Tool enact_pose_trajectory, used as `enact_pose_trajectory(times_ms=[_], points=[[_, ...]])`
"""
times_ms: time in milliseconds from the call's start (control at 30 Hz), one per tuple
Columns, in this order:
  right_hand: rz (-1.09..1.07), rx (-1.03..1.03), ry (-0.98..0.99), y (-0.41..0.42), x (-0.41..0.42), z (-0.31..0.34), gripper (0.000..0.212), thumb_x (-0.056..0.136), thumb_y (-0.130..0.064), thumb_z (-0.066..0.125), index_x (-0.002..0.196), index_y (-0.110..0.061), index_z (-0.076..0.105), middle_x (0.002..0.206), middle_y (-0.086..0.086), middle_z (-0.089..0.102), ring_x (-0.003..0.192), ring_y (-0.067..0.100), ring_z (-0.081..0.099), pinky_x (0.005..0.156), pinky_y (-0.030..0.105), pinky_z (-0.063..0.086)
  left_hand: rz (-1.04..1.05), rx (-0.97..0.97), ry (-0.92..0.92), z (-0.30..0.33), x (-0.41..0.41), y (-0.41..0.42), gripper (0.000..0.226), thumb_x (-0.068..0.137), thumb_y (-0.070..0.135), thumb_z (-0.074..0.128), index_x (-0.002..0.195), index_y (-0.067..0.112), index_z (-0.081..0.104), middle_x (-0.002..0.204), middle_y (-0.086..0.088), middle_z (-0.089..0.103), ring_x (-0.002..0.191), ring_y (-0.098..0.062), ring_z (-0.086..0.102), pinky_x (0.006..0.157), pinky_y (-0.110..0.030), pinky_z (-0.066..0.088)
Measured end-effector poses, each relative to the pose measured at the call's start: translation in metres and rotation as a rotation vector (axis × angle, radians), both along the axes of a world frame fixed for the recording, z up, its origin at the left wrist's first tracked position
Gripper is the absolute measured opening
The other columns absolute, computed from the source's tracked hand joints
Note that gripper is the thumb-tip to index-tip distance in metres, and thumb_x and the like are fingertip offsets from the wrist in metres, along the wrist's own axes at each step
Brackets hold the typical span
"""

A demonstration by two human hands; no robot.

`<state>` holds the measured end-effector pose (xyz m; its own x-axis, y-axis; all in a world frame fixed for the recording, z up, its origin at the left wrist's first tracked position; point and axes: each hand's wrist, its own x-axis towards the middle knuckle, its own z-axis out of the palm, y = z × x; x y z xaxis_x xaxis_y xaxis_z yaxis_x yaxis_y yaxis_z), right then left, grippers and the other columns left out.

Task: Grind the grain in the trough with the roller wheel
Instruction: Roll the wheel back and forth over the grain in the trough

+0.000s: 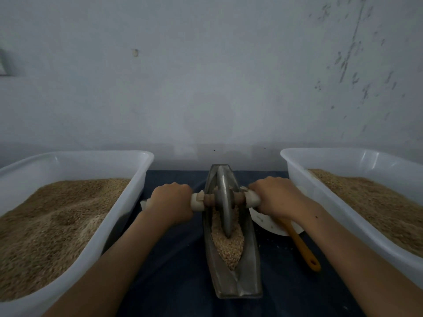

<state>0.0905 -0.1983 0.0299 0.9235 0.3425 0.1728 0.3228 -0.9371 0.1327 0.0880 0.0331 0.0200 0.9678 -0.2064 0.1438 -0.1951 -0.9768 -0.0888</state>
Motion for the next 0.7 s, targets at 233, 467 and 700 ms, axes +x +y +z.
enact_pose_trajectory(times_ms=[233,467,700], points=[[0.002,-0.031,0.143,0.001,-0.006,0.009,0.016,0.084,-0.024,0.063,0.091,-0.034,0.053,0.082,-0.006,0.055,0.075,0.013,0.052,0.057,0.025,0.034,-0.005,0.004,0.133,0.004,0.001,0.002,0.030,0.080,0.033,0.065,0.106,0.019,0.059,0.091,0.002,0.059,0.088,-0.018,0.061,0.079,-0.031,0.049],[-0.025,0.008,-0.265,0.006,0.004,-0.013,0.014,0.089,-0.021,0.053,0.086,-0.028,0.041,0.091,-0.004,0.063,0.085,0.021,0.060,0.064,0.029,0.030,0.017,-0.085,-0.122,-0.008,0.003,0.001,0.011,0.088,0.034,0.054,0.090,0.023,0.050,0.095,0.001,0.063,0.086,-0.019,0.060,0.075,-0.032,0.047],[-0.023,-0.001,-0.123,0.002,0.001,-0.005,0.010,0.087,-0.024,0.056,0.088,-0.030,0.048,0.092,-0.003,0.062,0.087,0.021,0.060,0.066,0.030,0.036,0.001,-0.037,-0.047,-0.004,0.003,0.002,0.018,0.085,0.032,0.060,0.099,0.021,0.056,0.095,0.001,0.062,0.087,-0.018,0.060,0.078,-0.031,0.049]])
